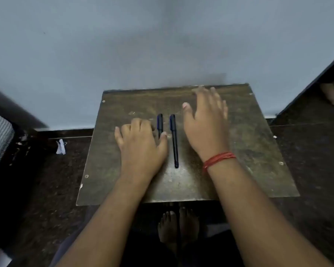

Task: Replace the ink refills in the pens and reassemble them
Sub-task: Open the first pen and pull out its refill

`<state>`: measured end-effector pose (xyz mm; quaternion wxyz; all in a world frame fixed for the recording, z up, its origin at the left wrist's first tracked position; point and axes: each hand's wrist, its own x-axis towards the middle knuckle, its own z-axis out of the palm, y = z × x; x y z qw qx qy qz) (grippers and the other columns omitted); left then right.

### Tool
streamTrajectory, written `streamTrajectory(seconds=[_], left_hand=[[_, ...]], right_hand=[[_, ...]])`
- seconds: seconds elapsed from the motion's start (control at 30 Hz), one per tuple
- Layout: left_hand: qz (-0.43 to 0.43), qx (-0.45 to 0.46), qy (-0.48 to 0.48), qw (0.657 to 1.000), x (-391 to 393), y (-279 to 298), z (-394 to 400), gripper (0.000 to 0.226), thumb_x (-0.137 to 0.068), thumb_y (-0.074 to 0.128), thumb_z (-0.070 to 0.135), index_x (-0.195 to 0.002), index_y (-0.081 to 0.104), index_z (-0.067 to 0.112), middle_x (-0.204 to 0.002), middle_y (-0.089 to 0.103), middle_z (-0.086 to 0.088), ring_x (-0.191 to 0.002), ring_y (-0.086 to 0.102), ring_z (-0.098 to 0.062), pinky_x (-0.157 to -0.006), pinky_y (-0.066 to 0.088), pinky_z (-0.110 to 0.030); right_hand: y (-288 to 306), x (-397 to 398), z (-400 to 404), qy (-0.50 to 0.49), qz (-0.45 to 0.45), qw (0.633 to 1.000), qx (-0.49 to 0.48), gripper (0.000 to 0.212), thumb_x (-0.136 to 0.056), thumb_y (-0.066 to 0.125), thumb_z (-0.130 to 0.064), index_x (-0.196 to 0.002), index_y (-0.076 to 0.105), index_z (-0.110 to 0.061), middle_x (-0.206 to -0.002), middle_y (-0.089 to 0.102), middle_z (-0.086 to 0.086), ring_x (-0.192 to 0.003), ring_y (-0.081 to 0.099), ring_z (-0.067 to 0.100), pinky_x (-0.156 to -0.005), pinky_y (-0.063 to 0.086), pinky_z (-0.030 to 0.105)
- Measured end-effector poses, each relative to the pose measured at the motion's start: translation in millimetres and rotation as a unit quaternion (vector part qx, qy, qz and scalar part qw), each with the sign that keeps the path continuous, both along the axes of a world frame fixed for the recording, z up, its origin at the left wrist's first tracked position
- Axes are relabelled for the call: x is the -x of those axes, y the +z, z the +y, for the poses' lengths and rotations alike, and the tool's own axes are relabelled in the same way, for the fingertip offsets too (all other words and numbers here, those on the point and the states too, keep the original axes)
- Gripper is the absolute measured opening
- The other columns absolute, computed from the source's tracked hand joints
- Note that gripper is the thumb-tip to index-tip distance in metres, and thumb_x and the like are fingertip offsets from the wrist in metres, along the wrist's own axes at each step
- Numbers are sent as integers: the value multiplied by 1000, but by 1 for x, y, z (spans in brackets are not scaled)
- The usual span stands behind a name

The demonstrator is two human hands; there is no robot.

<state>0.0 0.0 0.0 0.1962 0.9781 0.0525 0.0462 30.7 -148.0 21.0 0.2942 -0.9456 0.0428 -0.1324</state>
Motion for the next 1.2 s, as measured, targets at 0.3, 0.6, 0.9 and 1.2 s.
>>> streamTrajectory(seconds=[0.3, 0.6, 0.9, 1.2], left_hand=[[-18, -9, 10, 1000, -3, -3, -1, 24, -96, 52, 41, -95, 58, 17, -101, 53, 4, -104, 52, -22, -105, 30, -49], [-73, 183, -65, 978, 11, 10, -10, 14, -102, 57, 29, -96, 49, 18, -85, 53, 10, -75, 52, -7, -63, 41, -33], [-30, 300, -114, 947, 14, 10, -18, 16, -108, 46, 23, -94, 53, 18, -64, 49, 9, -60, 48, 0, -53, 34, -19], [35, 339, -88, 936, 8, 11, -20, 28, -108, 46, 25, -80, 47, 26, -67, 48, 9, -56, 41, -1, -54, 33, -24]], right_hand=[[-10, 5, -6, 1, -44, 998, -40, 33, -98, 50, -31, -128, 57, -18, -136, 59, -1, -143, 35, 23, -118, 26, 54], [-7, 6, 3, 24, 36, 931, -363, 15, -95, 62, -36, -96, 67, -22, -93, 71, -6, -88, 68, 10, -78, 56, 35], [-6, 7, -1, 56, 102, 822, -557, 12, -97, 63, -14, -89, 68, -7, -89, 67, 18, -69, 62, 15, -59, 49, 25], [-3, 11, 3, 32, 105, 769, -630, 21, -100, 53, -3, -83, 64, -6, -70, 66, 5, -58, 61, 11, -57, 49, 22]])
